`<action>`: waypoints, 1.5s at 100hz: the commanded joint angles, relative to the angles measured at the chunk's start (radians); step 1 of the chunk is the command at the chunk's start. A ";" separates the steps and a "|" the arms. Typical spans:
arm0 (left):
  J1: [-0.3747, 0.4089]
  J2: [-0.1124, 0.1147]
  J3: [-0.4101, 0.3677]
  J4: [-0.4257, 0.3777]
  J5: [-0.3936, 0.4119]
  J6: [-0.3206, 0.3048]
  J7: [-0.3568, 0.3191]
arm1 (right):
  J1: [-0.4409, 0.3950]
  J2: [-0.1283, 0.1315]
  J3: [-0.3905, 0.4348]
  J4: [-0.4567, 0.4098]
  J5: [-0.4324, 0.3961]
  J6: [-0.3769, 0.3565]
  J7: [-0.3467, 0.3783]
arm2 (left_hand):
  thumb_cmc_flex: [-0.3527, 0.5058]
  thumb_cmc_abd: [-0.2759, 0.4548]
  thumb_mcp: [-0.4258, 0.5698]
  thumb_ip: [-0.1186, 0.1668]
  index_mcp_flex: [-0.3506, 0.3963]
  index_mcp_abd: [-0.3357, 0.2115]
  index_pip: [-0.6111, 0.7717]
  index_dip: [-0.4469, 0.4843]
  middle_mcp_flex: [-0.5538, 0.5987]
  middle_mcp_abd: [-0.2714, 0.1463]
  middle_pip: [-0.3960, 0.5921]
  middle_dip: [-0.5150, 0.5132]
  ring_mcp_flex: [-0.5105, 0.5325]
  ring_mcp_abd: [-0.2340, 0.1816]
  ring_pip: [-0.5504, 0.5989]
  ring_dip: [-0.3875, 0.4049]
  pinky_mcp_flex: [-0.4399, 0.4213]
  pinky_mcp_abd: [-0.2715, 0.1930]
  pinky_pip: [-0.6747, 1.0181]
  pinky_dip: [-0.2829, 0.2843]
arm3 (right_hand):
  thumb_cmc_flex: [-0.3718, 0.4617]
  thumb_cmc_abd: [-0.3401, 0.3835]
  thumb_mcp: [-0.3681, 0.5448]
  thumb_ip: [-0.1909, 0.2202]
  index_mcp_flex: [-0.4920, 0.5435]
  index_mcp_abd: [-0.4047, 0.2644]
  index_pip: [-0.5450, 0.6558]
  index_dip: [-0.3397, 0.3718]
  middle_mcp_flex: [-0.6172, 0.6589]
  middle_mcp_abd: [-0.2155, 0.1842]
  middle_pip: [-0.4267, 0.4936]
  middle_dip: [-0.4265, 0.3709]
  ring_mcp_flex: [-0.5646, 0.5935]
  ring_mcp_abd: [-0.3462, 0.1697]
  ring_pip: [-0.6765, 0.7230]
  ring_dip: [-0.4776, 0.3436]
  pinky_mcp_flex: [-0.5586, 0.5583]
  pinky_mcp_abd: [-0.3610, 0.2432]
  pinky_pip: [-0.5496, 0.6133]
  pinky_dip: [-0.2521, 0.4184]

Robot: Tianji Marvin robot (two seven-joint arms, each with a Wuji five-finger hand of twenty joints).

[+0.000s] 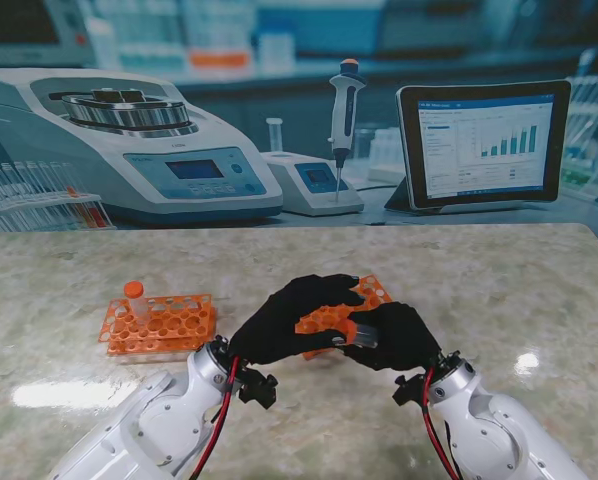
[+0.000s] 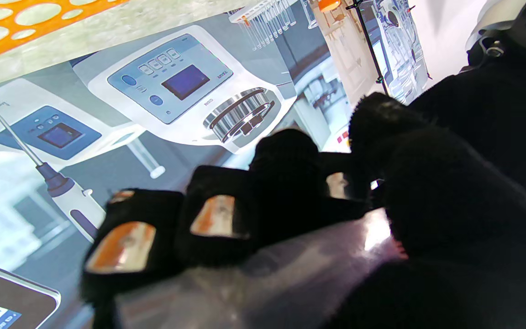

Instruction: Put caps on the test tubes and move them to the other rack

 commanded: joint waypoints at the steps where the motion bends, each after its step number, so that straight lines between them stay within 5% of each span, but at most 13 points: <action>1: 0.005 0.004 -0.003 -0.004 0.006 0.003 0.002 | -0.007 -0.005 -0.004 -0.002 -0.001 0.000 0.002 | -0.019 -0.017 0.009 0.034 -0.034 0.015 0.011 0.018 -0.032 -0.006 -0.013 0.001 -0.033 -0.034 -0.018 -0.004 -0.014 -0.009 -0.044 0.035 | 0.030 0.029 0.003 -0.013 0.013 -0.098 0.036 0.023 0.042 0.007 -0.001 0.011 0.027 -0.067 0.174 0.061 0.076 -0.114 0.310 0.048; 56: 0.034 0.014 -0.040 0.003 0.083 -0.005 0.012 | -0.007 -0.005 0.000 -0.002 -0.006 0.001 -0.001 | -0.047 -0.158 0.018 0.028 -0.077 0.050 0.037 0.076 -0.066 0.001 -0.014 0.005 -0.057 -0.035 -0.023 -0.004 -0.020 -0.004 -0.065 0.053 | 0.032 0.028 0.005 -0.013 0.013 -0.098 0.036 0.023 0.042 0.010 -0.002 0.011 0.027 -0.067 0.174 0.061 0.076 -0.114 0.310 0.048; 60: 0.035 0.014 -0.041 0.004 0.089 -0.006 0.013 | -0.007 -0.005 0.000 -0.002 -0.006 0.002 -0.001 | -0.189 -0.242 0.330 -0.017 -0.082 0.051 0.046 0.111 -0.066 0.002 -0.014 0.006 -0.057 -0.034 -0.022 -0.003 -0.018 -0.003 -0.073 0.071 | 0.032 0.028 0.004 -0.013 0.013 -0.098 0.036 0.023 0.042 0.010 -0.002 0.011 0.027 -0.067 0.174 0.061 0.076 -0.114 0.310 0.048; 62: 0.035 0.015 -0.041 0.005 0.091 -0.006 0.013 | -0.007 -0.005 0.000 -0.002 -0.006 0.002 -0.001 | -0.196 -0.248 0.347 -0.020 -0.084 0.051 0.049 0.110 -0.066 0.002 -0.013 0.006 -0.056 -0.035 -0.022 -0.003 -0.018 -0.002 -0.073 0.070 | 0.031 0.028 0.004 -0.013 0.013 -0.098 0.036 0.023 0.042 0.010 -0.002 0.011 0.027 -0.067 0.174 0.061 0.076 -0.114 0.310 0.048; 150: -0.015 0.000 0.008 0.054 0.150 0.020 0.076 | -0.008 -0.005 0.004 -0.002 -0.006 0.004 -0.003 | -0.150 -0.324 0.482 -0.032 -0.122 0.036 0.271 0.255 -0.033 0.009 0.016 0.027 -0.013 -0.026 0.012 0.029 0.001 0.007 -0.010 0.074 | 0.030 0.028 0.005 -0.013 0.013 -0.097 0.036 0.022 0.042 0.009 -0.001 0.012 0.027 -0.067 0.174 0.061 0.076 -0.114 0.310 0.048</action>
